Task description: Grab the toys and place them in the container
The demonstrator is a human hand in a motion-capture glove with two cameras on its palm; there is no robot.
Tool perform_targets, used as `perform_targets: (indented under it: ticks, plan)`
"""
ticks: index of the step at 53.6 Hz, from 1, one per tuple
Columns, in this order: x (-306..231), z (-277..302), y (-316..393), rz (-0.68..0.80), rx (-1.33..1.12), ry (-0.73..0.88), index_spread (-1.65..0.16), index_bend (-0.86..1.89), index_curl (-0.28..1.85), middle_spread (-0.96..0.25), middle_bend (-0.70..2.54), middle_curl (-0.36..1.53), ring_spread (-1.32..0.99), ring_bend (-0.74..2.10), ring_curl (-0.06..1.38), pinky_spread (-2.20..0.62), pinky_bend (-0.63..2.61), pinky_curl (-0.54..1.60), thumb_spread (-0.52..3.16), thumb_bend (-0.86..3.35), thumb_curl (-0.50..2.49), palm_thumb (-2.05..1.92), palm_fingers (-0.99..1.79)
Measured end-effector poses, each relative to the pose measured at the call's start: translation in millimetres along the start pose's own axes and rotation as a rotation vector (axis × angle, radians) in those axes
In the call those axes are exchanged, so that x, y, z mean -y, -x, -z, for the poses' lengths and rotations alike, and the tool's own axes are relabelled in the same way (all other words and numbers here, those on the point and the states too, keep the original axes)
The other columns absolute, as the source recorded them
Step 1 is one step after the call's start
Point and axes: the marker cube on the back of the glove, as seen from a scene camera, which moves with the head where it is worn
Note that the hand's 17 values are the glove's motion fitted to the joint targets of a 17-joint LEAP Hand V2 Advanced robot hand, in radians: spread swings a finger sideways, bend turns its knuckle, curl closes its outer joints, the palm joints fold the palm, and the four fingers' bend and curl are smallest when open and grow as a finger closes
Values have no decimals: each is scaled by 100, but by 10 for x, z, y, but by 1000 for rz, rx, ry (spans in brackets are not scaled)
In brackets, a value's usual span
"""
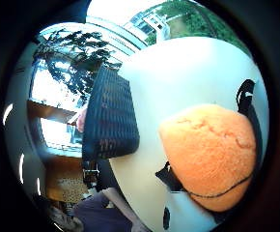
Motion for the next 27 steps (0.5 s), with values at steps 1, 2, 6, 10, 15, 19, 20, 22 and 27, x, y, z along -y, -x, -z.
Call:
perform_targets:
  ticks: [1, 2, 6, 10, 15, 19, 20, 22, 27]
  plan:
    - [14, 85, 65, -1, -5, -3, -32, 77, 65, -30, 106, 71, -41, 108, 66, -32, 79, 42, 86, 9, 62, 56, 131]
    - [28, 174, 131, 0, -11, -9, -32, 80, 66, -29, 108, 72, -41, 109, 66, -32, 81, 43, 85, 9, 63, 56, 130]
    - [87, 580, 407, 20, -48, -57, -31, 88, 73, -28, 115, 76, -41, 115, 69, -34, 87, 47, 77, 7, 66, 56, 124]
    - [123, 1028, 748, 52, -81, -95, -30, 94, 78, -26, 121, 79, -41, 120, 71, -35, 92, 50, 72, 5, 70, 56, 120]
    - [147, 1498, 1222, 95, -134, -128, -29, 99, 83, -24, 125, 81, -41, 124, 73, -36, 96, 52, 66, 4, 74, 57, 116]
    - [149, 1727, 1605, 148, -140, -123, -28, 100, 86, -23, 128, 82, -41, 126, 74, -36, 98, 54, 62, 3, 77, 57, 113]
    - [148, 1758, 1688, 161, -155, -117, -28, 100, 87, -23, 128, 82, -40, 127, 74, -36, 98, 54, 61, 3, 78, 57, 112]
    - [152, 1784, 1805, 171, -221, -110, -27, 101, 89, -22, 129, 83, -40, 128, 74, -36, 100, 55, 60, 2, 79, 58, 112]
    - [217, 1731, 2101, 58, -373, -128, -27, 101, 92, -21, 131, 84, -40, 129, 75, -36, 100, 56, 57, 1, 82, 58, 110]
